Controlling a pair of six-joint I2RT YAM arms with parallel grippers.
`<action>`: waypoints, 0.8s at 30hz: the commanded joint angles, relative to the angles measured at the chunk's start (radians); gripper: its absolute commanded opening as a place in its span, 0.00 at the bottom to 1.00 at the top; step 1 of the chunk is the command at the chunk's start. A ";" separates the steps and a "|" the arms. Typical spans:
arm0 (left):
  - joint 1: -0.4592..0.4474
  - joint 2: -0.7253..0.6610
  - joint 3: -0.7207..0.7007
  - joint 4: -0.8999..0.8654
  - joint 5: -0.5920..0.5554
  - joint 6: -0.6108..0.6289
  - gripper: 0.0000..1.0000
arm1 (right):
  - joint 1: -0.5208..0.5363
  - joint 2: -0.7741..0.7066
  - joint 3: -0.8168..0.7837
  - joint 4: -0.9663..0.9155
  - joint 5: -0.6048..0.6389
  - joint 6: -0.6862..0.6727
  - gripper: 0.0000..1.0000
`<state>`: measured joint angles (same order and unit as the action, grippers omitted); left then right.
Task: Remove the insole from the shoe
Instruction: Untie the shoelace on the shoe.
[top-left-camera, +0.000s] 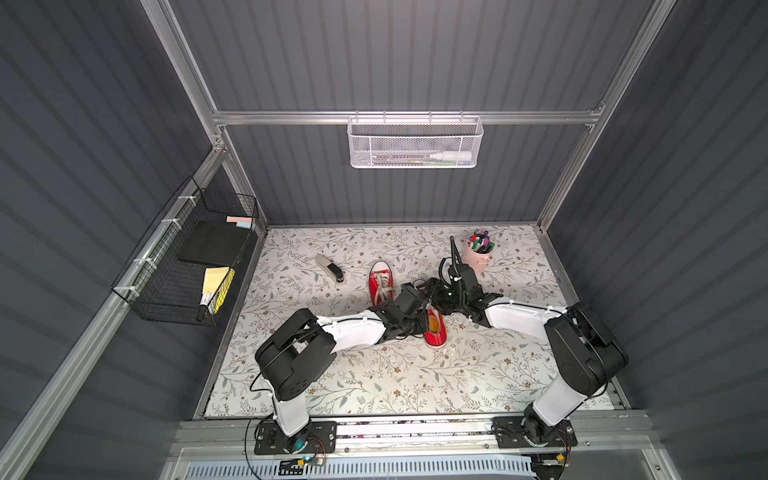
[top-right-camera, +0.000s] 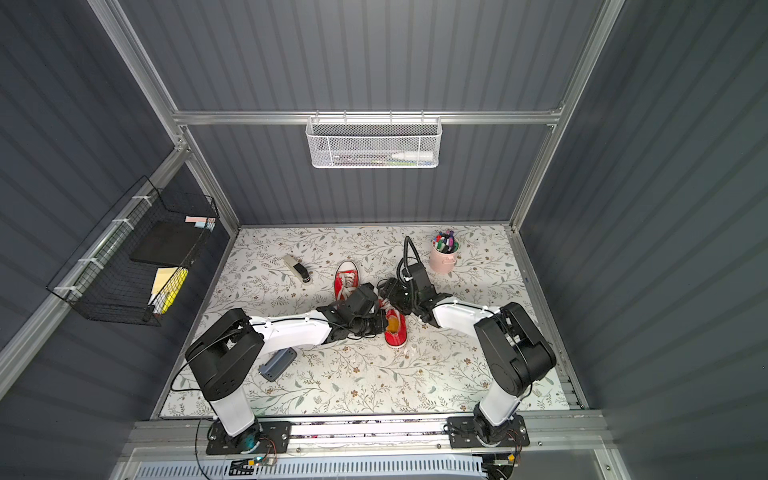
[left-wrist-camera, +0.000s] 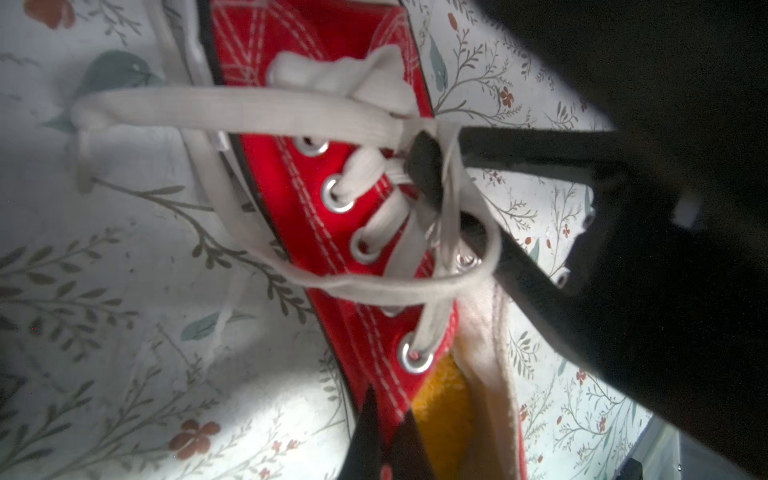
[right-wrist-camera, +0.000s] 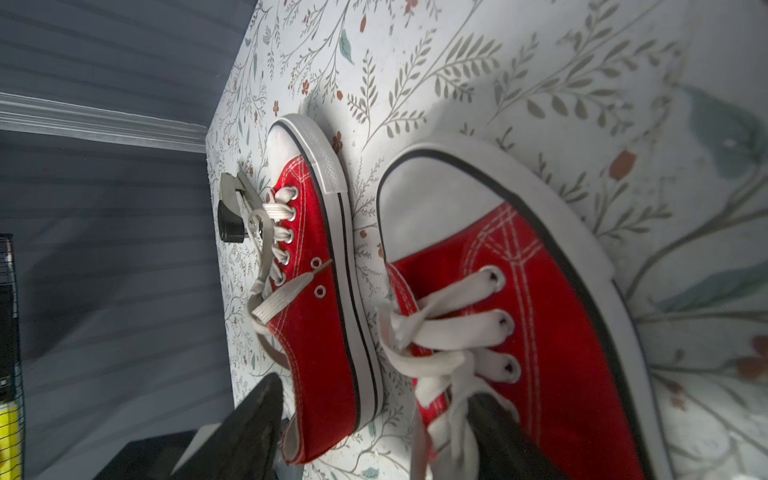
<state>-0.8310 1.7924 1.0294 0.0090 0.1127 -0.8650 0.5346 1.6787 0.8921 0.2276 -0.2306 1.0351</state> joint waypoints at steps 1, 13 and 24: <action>-0.041 0.023 0.023 -0.094 0.203 0.130 0.00 | 0.018 0.010 0.122 0.149 0.058 -0.104 0.69; -0.026 -0.031 -0.036 -0.080 0.196 0.098 0.00 | 0.008 0.027 0.173 -0.007 0.053 -0.181 0.69; -0.019 0.017 0.002 -0.048 0.216 0.093 0.00 | 0.016 -0.067 0.050 0.004 0.105 -0.187 0.69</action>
<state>-0.8177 1.7859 1.0157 0.0063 0.2085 -0.8234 0.5510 1.5963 0.9215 0.1562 -0.1890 0.8898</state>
